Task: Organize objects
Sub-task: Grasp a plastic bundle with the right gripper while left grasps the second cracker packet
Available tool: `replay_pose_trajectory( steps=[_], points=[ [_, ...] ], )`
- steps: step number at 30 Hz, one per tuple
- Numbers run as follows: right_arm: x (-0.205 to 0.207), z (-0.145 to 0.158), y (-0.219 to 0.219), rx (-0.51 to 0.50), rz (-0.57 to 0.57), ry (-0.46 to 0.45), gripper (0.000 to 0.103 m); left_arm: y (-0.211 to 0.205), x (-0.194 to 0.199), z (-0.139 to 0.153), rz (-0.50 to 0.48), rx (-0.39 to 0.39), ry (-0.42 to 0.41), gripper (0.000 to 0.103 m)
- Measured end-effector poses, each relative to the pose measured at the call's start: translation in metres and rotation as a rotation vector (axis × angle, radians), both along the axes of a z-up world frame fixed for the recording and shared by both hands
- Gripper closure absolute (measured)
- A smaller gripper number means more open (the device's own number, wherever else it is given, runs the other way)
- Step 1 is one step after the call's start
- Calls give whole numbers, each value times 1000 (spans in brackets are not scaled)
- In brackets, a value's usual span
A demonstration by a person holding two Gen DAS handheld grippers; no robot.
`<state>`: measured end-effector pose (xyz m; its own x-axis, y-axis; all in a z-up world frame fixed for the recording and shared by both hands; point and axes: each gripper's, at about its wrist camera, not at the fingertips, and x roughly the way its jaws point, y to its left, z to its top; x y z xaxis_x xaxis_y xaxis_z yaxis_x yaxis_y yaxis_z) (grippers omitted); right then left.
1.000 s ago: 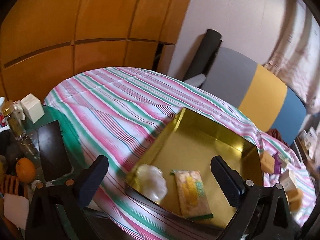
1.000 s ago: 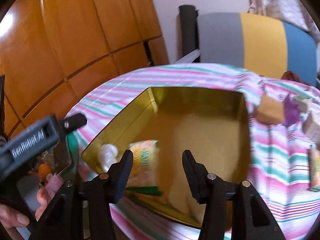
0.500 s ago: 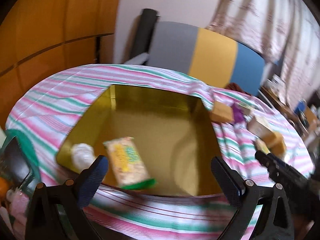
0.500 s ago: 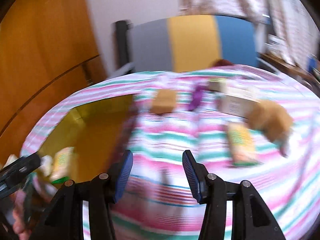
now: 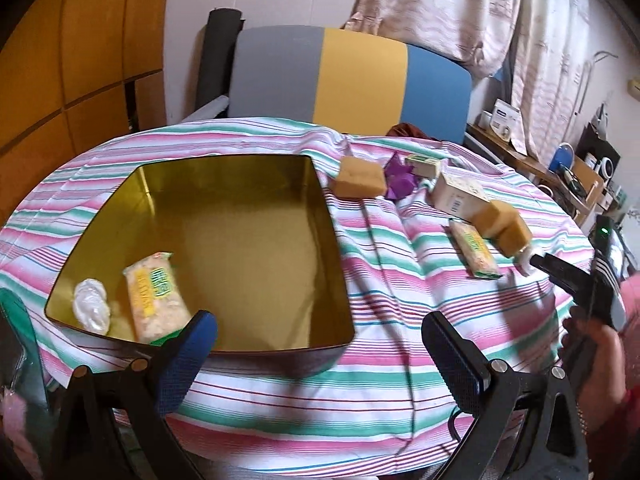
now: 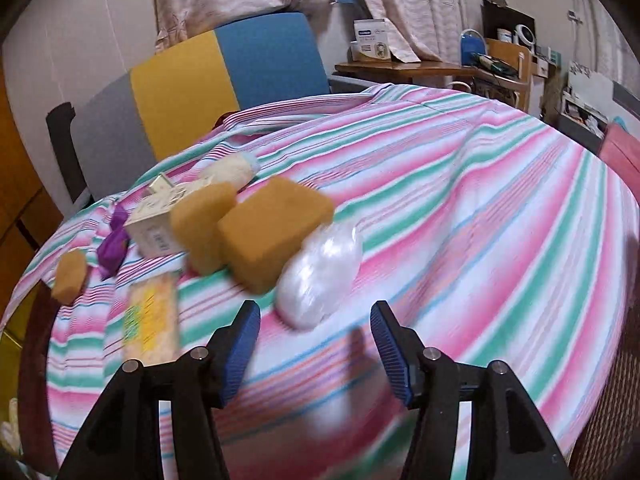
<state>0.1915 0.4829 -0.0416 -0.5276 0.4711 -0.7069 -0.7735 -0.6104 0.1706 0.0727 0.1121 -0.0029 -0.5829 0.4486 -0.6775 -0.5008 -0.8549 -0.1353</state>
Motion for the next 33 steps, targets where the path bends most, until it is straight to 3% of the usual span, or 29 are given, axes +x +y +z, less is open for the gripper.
replay_pose_trajectory(
  steps=[8, 11, 17, 25, 33],
  points=[
    [-17, -15, 25, 7, 39, 16, 46, 23, 4, -5, -35, -14, -45, 0],
    [-10, -21, 28, -38, 27, 44, 58, 34, 5, -6, -47, -20, -47, 0],
    [2, -23, 23, -30, 18, 97, 66, 64, 2, -7, -83, -25, -59, 0],
    [8, -21, 1, 51, 39, 116, 67, 134, -13, -18, -117, -56, -90, 0],
    [10, -26, 3, 27, 27, 126, 67, 210, -27, -28, -161, -67, -94, 0]
  ],
)
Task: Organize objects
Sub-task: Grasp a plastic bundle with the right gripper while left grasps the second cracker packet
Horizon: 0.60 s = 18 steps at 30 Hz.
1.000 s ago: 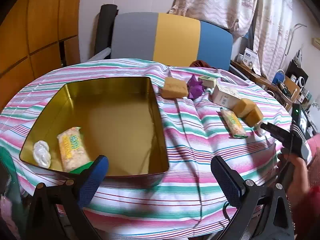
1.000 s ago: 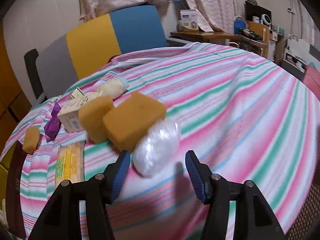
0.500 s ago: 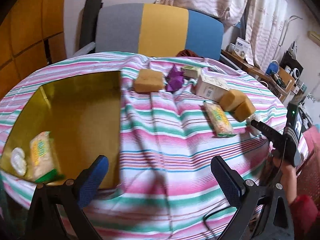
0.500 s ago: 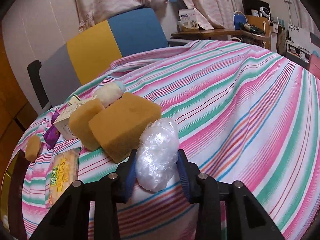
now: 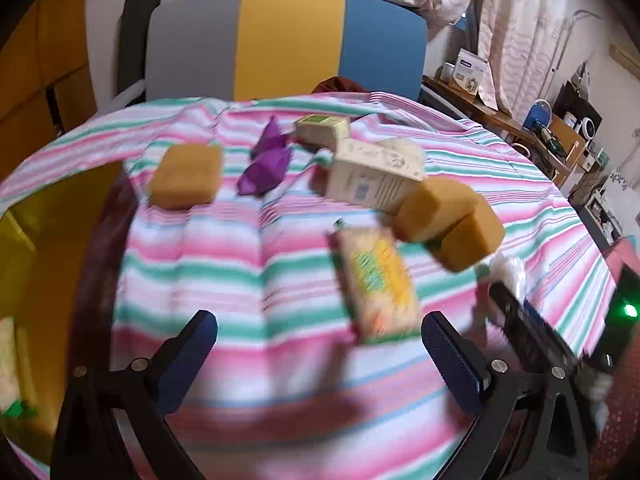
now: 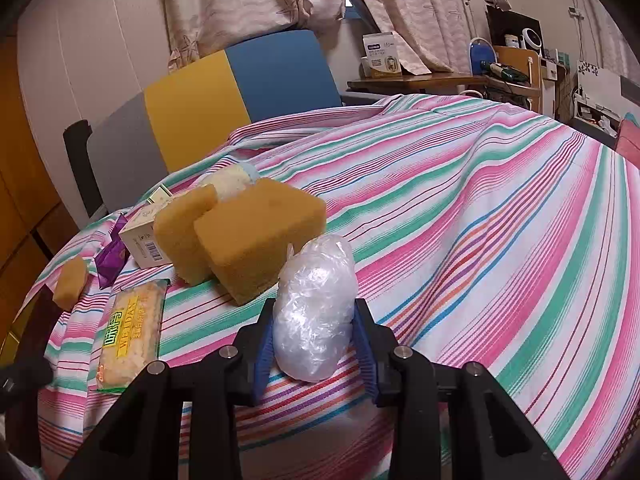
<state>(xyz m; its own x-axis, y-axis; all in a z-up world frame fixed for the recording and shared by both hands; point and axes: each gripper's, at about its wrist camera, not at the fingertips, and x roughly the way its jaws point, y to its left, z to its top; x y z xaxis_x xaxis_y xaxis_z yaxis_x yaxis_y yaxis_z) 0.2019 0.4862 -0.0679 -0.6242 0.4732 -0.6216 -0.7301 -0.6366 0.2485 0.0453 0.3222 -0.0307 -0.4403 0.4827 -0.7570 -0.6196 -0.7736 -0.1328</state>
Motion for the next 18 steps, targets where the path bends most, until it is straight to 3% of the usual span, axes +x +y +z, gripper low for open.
replay_pose_trajectory(
  steps=[8, 10, 11, 14, 18],
  points=[
    [3, -2, 3, -13, -7, 21, 67, 55, -12, -28, -61, -100, 6, 2],
    [3, -2, 3, -15, -7, 24, 67, 56, -14, -36, -69, -103, 0, 16],
    [2, -2, 2, -13, -8, 22, 67, 54, -15, -39, -79, -87, -9, 17],
    [3, -2, 2, -12, -7, 22, 67, 41, -14, -39, -91, -64, 41, 34],
    [2, -3, 3, -12, -8, 20, 67, 22, -20, -45, -74, -45, 62, 31]
  ],
)
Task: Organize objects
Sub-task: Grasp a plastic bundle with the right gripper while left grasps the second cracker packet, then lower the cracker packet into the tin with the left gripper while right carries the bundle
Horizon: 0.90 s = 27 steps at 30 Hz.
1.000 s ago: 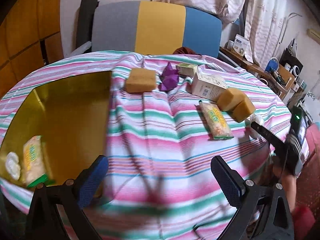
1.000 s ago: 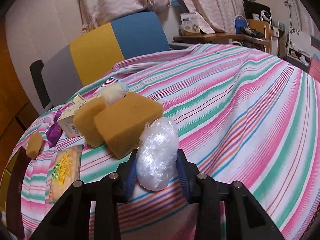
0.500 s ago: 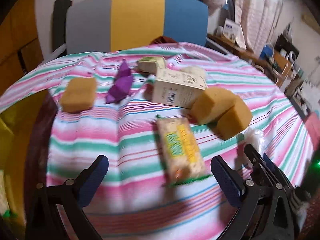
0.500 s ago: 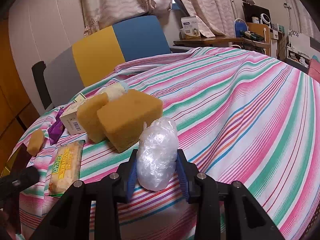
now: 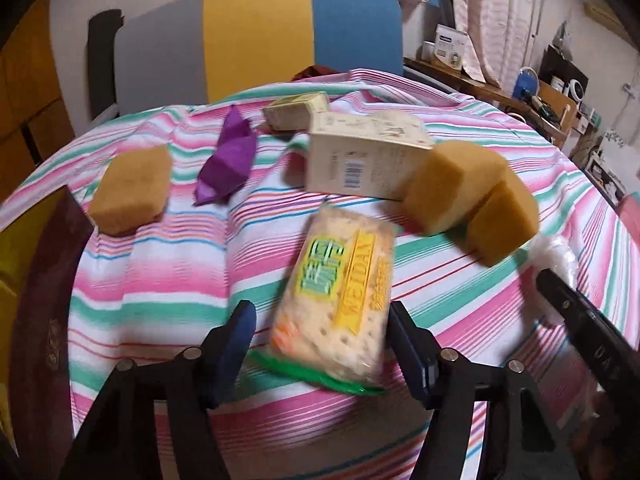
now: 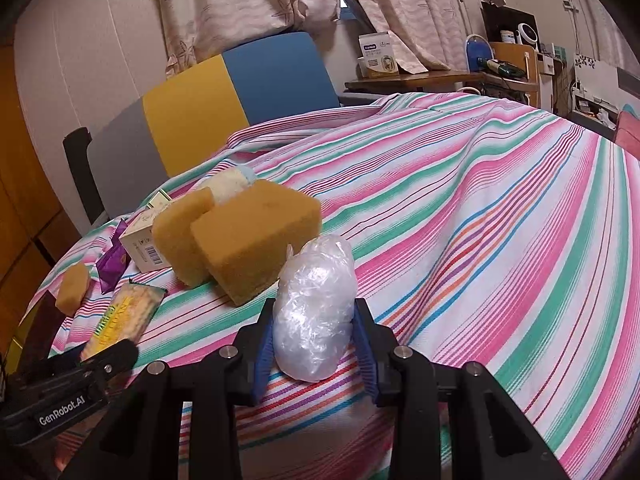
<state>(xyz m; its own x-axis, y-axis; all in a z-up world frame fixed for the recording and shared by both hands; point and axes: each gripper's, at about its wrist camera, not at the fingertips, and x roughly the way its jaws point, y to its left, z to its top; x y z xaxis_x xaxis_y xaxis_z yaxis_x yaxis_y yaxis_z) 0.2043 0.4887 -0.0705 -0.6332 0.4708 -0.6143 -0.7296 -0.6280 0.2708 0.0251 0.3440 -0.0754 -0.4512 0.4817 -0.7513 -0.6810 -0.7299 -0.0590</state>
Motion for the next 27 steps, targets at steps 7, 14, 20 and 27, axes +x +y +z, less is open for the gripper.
replay_pose_trajectory(
  steps=[7, 14, 20, 27],
  points=[
    [0, 0, 1, 2, 0, -5, 67, -5, -6, 1, 49, 9, 31, 13],
    [-1, 0, 1, 3, 0, -11, 67, 4, -4, 0, -28, 1, 28, 37],
    [-2, -1, 1, 6, -1, -17, 67, -4, -1, 0, -30, 32, 31, 49],
    [-2, 0, -1, 12, -2, -21, 67, -24, 7, -2, -22, 70, 14, 50]
  ],
)
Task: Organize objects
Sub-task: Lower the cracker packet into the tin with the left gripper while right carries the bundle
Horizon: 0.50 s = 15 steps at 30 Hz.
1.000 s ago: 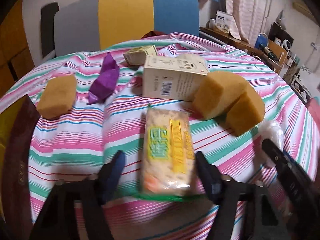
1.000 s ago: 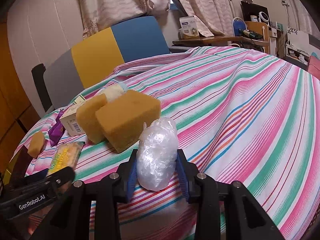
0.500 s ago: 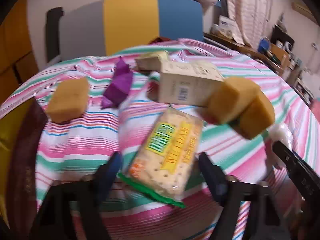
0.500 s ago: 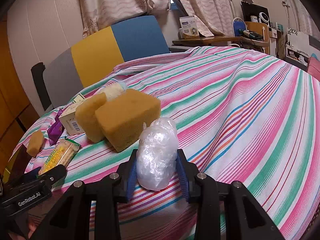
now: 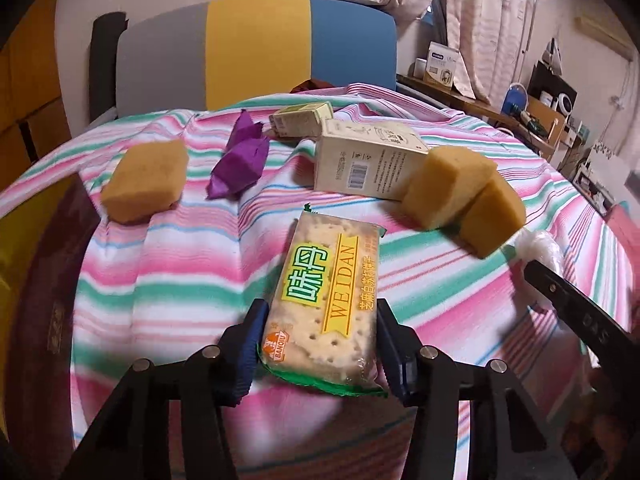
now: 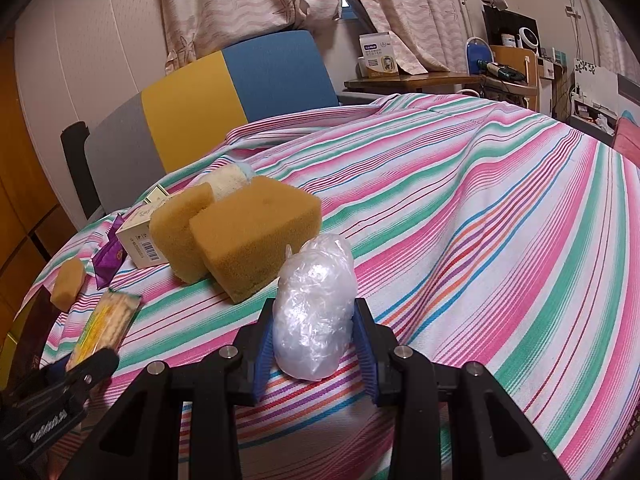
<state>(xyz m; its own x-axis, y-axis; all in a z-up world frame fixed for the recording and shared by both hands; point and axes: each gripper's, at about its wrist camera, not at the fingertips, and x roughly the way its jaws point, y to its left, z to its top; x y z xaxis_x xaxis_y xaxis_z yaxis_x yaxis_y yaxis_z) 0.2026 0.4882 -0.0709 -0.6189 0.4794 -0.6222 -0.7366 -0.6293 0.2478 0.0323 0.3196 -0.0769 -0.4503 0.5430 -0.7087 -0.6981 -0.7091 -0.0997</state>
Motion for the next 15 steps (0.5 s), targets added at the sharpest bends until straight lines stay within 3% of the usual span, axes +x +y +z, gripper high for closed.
replay_pose_trajectory(
  steps=[9, 15],
  points=[
    [3, 1, -18, 47, 25, -14, 68, -29, 23, -1, -1, 29, 41, 52],
    [8, 0, -36, 46, 32, -4, 68, -58, 28, 4, 18, 75, -13, 53]
  ],
)
